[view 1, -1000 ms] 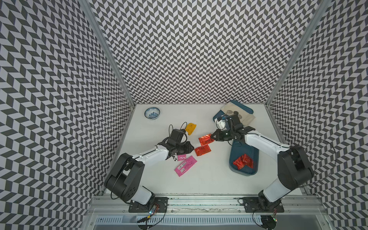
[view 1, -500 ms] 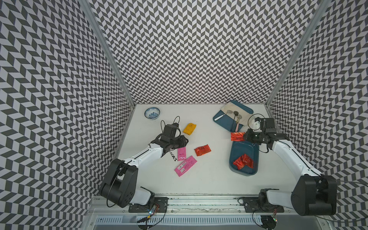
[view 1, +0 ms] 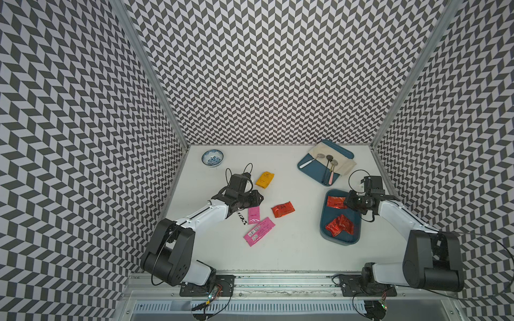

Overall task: Put the tea bags into the storage box
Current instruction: Place the tea bag in the storage box.

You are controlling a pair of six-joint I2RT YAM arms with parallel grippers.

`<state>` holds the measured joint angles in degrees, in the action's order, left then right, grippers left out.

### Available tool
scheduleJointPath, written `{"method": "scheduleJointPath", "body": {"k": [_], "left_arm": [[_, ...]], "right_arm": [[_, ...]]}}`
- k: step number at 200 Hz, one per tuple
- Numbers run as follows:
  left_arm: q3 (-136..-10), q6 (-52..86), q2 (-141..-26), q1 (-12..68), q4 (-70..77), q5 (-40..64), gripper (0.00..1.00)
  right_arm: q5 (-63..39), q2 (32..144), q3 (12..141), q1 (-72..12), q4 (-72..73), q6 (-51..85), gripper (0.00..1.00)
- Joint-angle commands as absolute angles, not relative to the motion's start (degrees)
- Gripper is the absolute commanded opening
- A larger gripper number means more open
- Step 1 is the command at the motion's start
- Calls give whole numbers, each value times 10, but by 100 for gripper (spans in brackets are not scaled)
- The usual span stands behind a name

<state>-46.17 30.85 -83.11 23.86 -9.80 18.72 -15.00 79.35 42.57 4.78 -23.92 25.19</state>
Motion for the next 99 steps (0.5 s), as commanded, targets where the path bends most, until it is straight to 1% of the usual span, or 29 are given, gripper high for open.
{"method": "scheduleJointPath", "body": {"k": [1,12,27,55,79,99], "left_arm": [[-451,297,-812,238,-112,183,24],[-445,297,-807,238,-112,179,24],[-438,299,-800,238,-112,176,24],[-430,303,-797,238,-109,179,24],[-431,302,-804,238,-109,182,24],[-433,301,-816,239,-109,189,24]], "right_arm": [[-142,798,434,47,-194,263,4],[-141,794,436,48,-198,259,10],[-126,774,437,47,-204,257,22],[-122,722,450,41,-218,240,39],[-167,715,468,-2,-218,228,41],[-183,736,491,-87,-214,219,42]]}}
